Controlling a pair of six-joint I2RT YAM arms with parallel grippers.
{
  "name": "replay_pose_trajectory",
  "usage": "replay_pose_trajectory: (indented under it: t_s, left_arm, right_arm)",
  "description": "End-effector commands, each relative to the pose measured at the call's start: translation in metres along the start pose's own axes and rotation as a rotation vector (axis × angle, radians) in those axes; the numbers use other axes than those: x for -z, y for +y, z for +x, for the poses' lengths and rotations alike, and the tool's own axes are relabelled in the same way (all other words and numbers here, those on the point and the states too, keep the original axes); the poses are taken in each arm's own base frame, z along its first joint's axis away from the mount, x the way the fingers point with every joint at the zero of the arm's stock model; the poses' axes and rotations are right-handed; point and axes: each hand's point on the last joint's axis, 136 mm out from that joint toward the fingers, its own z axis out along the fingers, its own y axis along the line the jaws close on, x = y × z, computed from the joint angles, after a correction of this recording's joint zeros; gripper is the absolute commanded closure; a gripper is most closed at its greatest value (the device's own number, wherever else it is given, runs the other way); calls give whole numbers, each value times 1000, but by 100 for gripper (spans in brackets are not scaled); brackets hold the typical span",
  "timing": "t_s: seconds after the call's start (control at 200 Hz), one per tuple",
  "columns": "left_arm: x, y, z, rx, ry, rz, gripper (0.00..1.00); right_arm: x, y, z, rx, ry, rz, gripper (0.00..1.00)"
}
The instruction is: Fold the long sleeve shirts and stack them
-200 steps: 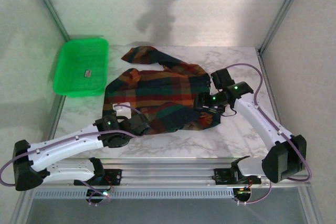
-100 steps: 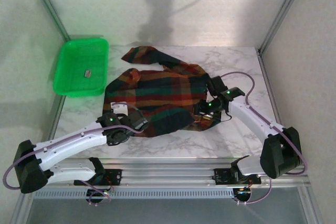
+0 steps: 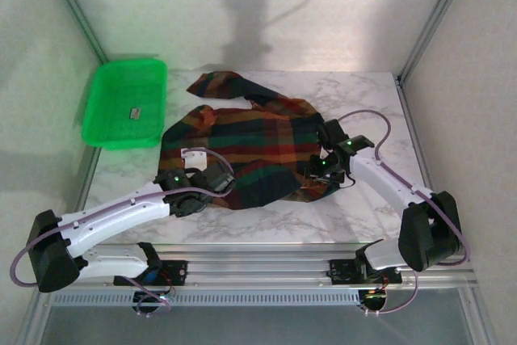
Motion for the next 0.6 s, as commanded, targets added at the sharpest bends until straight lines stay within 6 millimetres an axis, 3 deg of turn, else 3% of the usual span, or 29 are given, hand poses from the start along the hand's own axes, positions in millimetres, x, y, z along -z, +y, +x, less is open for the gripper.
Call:
replay_pose_trajectory:
  t_s: [0.0,0.15,0.305,0.596]
  left_arm:
    - [1,4,-11,7,-42,-16,96]
    - [1,-1,-16,18,-54,-2,96]
    - [3,-4,-21,20,-64,2,96]
    - [3,-11,-28,18,-67,9,96]
  right_arm:
    - [8,-28,5,33,-22,98,63]
    - [19,-37,21,-4,-46,44,61]
    - [6,-38,39,-60,10,-17,62]
    - [-19,-60,31,-263,39,-58,66]
